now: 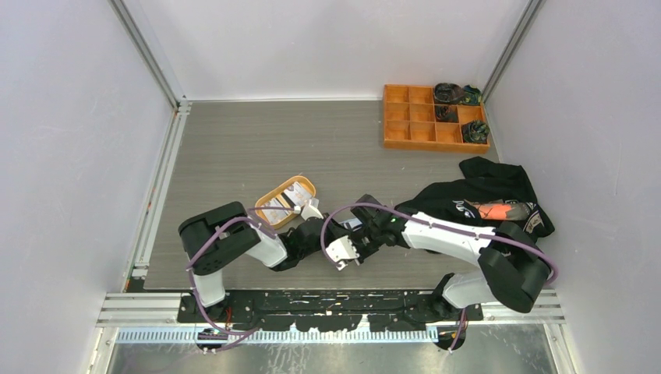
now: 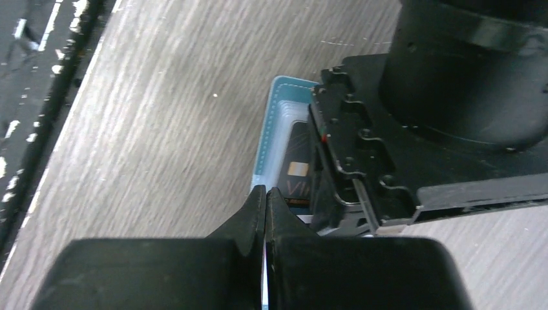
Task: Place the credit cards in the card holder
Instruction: Insert the credit card into the card holder.
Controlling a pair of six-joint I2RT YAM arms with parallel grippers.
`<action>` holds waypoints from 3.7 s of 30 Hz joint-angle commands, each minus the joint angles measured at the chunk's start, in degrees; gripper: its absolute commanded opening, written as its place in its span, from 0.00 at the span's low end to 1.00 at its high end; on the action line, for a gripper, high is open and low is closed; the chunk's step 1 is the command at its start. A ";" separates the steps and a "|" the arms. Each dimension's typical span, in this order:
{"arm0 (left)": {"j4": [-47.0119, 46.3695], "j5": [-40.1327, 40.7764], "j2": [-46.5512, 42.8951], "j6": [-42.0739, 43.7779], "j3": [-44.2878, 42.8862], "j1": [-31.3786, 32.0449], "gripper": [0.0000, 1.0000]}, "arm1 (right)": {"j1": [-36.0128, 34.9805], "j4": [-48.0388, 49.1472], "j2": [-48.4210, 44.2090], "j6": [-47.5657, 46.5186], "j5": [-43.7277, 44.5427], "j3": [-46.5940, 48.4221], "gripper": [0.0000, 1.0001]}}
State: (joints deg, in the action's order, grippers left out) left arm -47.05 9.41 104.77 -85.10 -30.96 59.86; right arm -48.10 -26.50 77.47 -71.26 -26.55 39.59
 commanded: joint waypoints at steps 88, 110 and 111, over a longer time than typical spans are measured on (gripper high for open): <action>12.37 -1.33 -5.88 9.53 -0.47 -1.20 0.22 | 0.28 10.14 1.74 3.80 11.42 -0.30 0.07; 27.14 2.21 -26.47 26.16 2.82 -1.27 0.18 | 9.81 4.26 -1.04 16.78 -7.43 5.35 0.15; 26.45 1.67 -26.46 26.79 2.85 -1.29 0.17 | 9.71 5.00 0.11 18.37 -6.75 5.89 0.15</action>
State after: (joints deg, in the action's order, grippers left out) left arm -20.67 10.39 80.90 -65.01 -29.06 58.59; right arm -38.28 -23.88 75.00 -59.83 -30.70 42.19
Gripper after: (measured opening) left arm 0.184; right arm 0.149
